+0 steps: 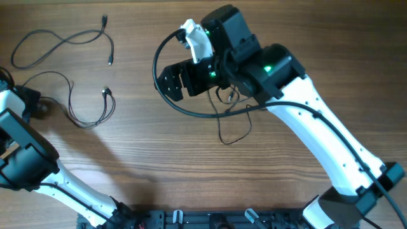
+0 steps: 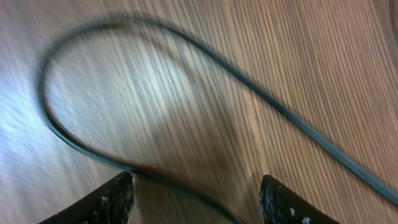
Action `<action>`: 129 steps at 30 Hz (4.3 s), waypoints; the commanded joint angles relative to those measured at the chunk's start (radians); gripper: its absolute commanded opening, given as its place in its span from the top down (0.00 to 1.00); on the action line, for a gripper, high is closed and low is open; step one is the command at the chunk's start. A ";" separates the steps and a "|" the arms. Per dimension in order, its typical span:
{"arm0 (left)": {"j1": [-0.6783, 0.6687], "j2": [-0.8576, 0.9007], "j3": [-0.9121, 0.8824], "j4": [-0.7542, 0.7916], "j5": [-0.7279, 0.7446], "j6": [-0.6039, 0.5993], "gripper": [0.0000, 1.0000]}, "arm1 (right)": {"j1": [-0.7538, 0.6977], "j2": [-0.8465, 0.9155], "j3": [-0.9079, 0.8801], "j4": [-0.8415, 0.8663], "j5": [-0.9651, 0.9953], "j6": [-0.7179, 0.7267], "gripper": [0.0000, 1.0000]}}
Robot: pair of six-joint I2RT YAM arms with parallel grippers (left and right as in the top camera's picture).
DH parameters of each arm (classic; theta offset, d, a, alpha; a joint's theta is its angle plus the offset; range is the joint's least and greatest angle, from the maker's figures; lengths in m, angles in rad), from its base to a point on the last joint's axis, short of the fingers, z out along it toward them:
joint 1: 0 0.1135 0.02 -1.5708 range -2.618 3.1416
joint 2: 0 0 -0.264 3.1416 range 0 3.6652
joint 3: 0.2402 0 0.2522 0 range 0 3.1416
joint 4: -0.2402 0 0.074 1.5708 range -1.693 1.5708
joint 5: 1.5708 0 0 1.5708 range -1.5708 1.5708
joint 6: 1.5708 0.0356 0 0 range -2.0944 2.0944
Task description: Untangle cables
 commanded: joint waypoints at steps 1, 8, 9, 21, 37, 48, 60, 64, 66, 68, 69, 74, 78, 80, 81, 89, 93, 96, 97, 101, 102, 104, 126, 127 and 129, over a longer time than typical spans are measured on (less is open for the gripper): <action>-0.003 -0.018 0.011 -0.060 0.153 -0.051 0.34 | 0.004 0.048 -0.004 0.000 0.002 0.005 0.01; -0.003 -0.018 0.011 -0.157 0.154 -0.081 0.36 | 0.004 0.060 -0.004 0.015 -0.013 0.002 0.00; -0.004 -0.018 0.011 -0.159 0.155 -0.081 0.37 | 0.004 0.060 -0.004 0.016 -0.013 0.002 0.01; 0.003 -0.013 0.009 -0.083 0.095 -0.073 0.41 | 0.004 0.060 -0.004 0.013 -0.013 0.004 0.00; 0.101 0.101 0.009 -0.058 0.043 -0.042 0.84 | 0.004 0.060 -0.004 0.018 -0.014 0.014 0.01; 0.150 0.100 0.018 0.101 0.044 0.080 0.96 | 0.004 0.060 -0.004 0.008 -0.017 0.032 0.01; 0.152 0.001 0.255 0.033 0.051 -0.034 0.91 | 0.004 0.060 -0.004 -0.013 -0.017 0.054 0.01; 0.151 -0.017 0.260 0.006 0.174 -0.051 0.00 | 0.004 0.060 -0.004 -0.012 -0.016 0.053 0.00; 0.151 -0.017 0.260 -0.037 0.207 -0.050 0.00 | 0.004 0.060 -0.004 -0.013 -0.016 0.053 0.01; 0.150 -0.017 0.260 -0.102 0.206 -0.050 0.00 | 0.004 0.060 -0.004 -0.015 -0.017 0.053 0.01; 0.150 -0.017 0.260 -0.145 0.205 -0.050 0.00 | 0.004 0.060 -0.004 -0.016 -0.017 0.052 0.00; 0.149 -0.016 0.255 -0.330 0.201 -0.045 0.00 | 0.004 0.060 -0.004 -0.015 -0.017 0.053 0.01; 0.149 -0.016 0.216 -0.456 0.193 -0.042 0.01 | 0.004 0.060 -0.004 -0.019 -0.017 0.050 0.01; 0.149 -0.016 0.181 -0.496 0.154 -0.043 0.03 | 0.004 0.060 -0.004 -0.021 -0.017 0.050 0.01; 0.149 -0.016 0.161 -0.513 0.128 -0.043 0.02 | 0.004 0.060 -0.004 -0.022 -0.017 0.050 0.01; 0.149 -0.016 0.058 -0.594 0.077 -0.042 0.04 | 0.004 0.060 -0.004 -0.036 -0.018 0.031 0.00; 0.149 -0.016 0.057 -0.648 0.077 -0.043 0.26 | 0.004 0.060 -0.004 -0.043 -0.017 0.027 0.00; 0.149 -0.016 0.057 -0.704 0.078 -0.052 0.44 | 0.004 0.060 -0.004 -0.039 -0.017 0.027 0.01; 0.148 -0.016 0.057 -0.722 0.078 -0.060 0.51 | 0.004 0.060 -0.004 -0.038 -0.017 0.027 0.01; 0.141 -0.016 0.057 -0.776 0.082 -0.074 0.57 | 0.004 0.060 -0.004 -0.039 -0.017 0.027 0.00; 0.141 -0.016 0.057 -0.781 0.082 -0.074 0.65 | 0.004 0.060 -0.004 -0.040 -0.017 0.026 0.01; 0.141 -0.016 0.057 -0.788 0.104 -0.074 0.80 | 0.004 0.060 -0.004 -0.042 -0.017 0.021 0.01; -0.041 -0.016 0.057 -0.792 0.478 -0.126 0.14 | 0.004 0.060 -0.004 -0.053 -0.051 0.002 0.01; -0.047 -0.016 0.058 -0.791 0.478 -0.126 0.15 | 0.004 0.060 -0.004 -0.054 -0.051 0.001 0.00; -0.055 -0.017 0.058 -0.792 0.479 -0.127 0.16 | 0.004 0.060 -0.004 -0.055 -0.051 0.001 0.01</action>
